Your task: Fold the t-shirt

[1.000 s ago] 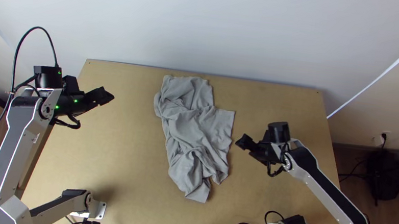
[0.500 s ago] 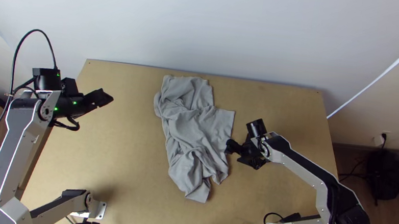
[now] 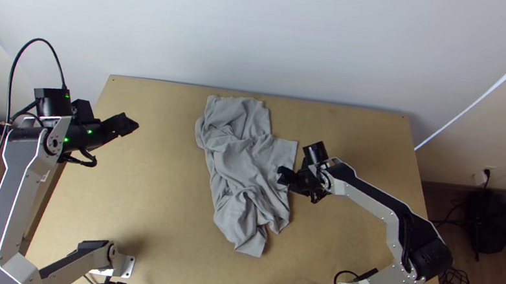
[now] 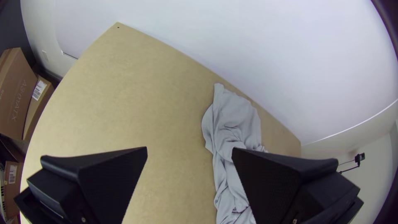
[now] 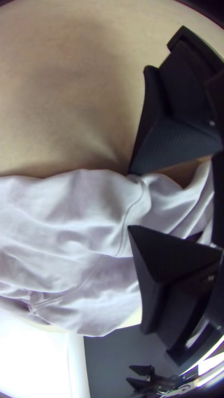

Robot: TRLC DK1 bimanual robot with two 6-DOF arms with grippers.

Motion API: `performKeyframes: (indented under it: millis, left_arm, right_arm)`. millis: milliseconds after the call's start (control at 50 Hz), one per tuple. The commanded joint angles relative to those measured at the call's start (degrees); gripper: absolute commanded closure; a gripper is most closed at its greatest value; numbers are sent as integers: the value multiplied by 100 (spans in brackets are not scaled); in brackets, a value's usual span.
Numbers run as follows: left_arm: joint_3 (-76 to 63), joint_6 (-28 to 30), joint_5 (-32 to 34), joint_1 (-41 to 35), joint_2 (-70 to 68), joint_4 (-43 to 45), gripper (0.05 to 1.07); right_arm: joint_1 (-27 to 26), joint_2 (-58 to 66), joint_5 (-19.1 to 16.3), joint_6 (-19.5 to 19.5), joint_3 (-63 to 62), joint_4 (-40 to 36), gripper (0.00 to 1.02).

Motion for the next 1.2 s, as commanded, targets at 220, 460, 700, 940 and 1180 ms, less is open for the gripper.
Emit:
performKeyframes:
  millis: [220, 460, 700, 940, 1180]
  left_arm:
    - [363, 636, 72, 10, 510, -2, 10]
    - [2358, 847, 2, -421, 2444, -37, 11]
    - [4292, 1163, -7, -922, 4140, -37, 11]
    - [5083, 1322, -103, -1379, 5362, -46, 11]
    - [5074, 1330, -367, -1775, 5924, 359, 11]
  right_arm:
    - [35, -277, 416, -226, -410, 132, 100]
    - [-106, -1551, 425, -358, -665, 176, 100]
    - [-255, -2210, 627, -753, -876, 193, 100]
    - [-387, -2509, 935, -955, -929, 44, 100]
    - [-404, -2861, 1084, -1307, -1333, 44, 100]
